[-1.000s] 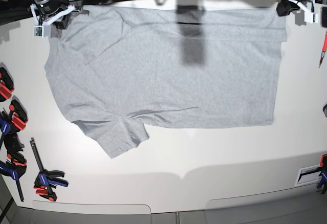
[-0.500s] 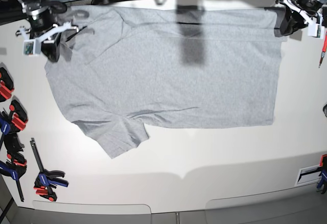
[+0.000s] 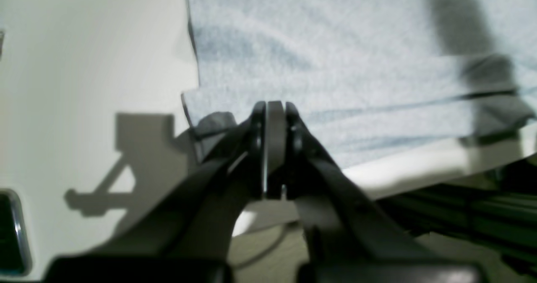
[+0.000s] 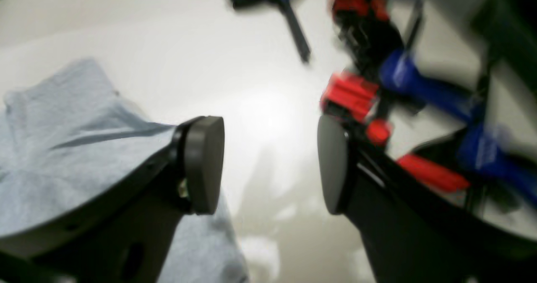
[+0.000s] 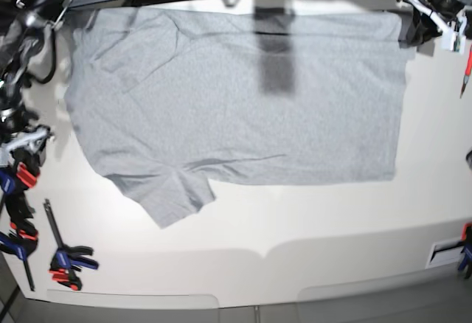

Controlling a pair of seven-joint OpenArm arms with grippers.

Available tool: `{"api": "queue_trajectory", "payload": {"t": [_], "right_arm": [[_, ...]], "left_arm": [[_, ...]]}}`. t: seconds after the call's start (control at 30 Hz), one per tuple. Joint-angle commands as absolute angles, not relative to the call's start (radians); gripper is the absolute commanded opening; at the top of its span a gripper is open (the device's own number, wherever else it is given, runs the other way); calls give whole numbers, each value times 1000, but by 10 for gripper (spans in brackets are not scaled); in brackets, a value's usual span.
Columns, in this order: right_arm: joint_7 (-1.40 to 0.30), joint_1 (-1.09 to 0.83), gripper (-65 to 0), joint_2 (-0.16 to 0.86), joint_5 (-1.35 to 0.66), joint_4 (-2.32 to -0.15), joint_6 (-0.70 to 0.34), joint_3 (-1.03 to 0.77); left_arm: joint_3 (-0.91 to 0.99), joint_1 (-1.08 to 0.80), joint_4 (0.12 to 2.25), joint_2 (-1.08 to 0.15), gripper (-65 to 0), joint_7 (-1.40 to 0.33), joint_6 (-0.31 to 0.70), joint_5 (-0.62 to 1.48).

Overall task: Fold the T-shirt properly
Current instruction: 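Reach both grippers down to the hem corners of the shirt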

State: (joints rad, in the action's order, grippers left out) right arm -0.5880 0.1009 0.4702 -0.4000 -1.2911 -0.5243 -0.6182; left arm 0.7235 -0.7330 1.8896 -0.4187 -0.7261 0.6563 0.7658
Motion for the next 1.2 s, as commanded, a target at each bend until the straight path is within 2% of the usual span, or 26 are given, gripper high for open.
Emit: {"api": "queue_trajectory", "payload": {"t": [0.0,0.1,0.17,0.33,0.57,0.77,0.8,0.83,0.9,0.93,1.03,1.17], "right_arm": [[-582,180,-296,521,-464,-1217,-570,-620],[-659,367,-294,599,-603,-906,-682,-615],[-658,478,-294,635,-632,-716,-698,-580],[-574,673,-294,627,-486,-379,-698,-399],[-522,697,-294,498,-349,-329,-602,-149],[-547,695,-305,432,-342,-329,-602,-106],[-553,695,-342,429,-342,-329,-602,-106],[-560,695,-411,429,-342,-329,-602,-106],[-574,695,-606,432,-342,-329,-602,-106],[-586,695,-650,432,-342,-329,-602,-106],[-594,695,-650,438,-339,-329,-602,-106],[-585,695,-650,437,-339,-329,-602,-106]], "left_arm": [[733,-745,1904,-429,-650,-700,659,786],[733,-745,1904,-429,-650,-679,659,786],[733,-745,1904,-429,-650,-679,659,786],[733,-745,1904,-429,-650,-676,659,786],[733,-745,1904,-429,-648,-676,659,786],[733,-739,1904,-430,-648,-643,659,786],[733,-730,1904,-430,-648,-638,659,781],[733,-720,1904,-430,-648,-626,655,765],[733,-685,1904,-433,-631,-585,599,720],[733,-662,1904,-438,-607,-561,570,700],[732,-570,1884,-487,-523,-529,501,692],[709,-382,1724,-578,-495,-514,474,709]]}}
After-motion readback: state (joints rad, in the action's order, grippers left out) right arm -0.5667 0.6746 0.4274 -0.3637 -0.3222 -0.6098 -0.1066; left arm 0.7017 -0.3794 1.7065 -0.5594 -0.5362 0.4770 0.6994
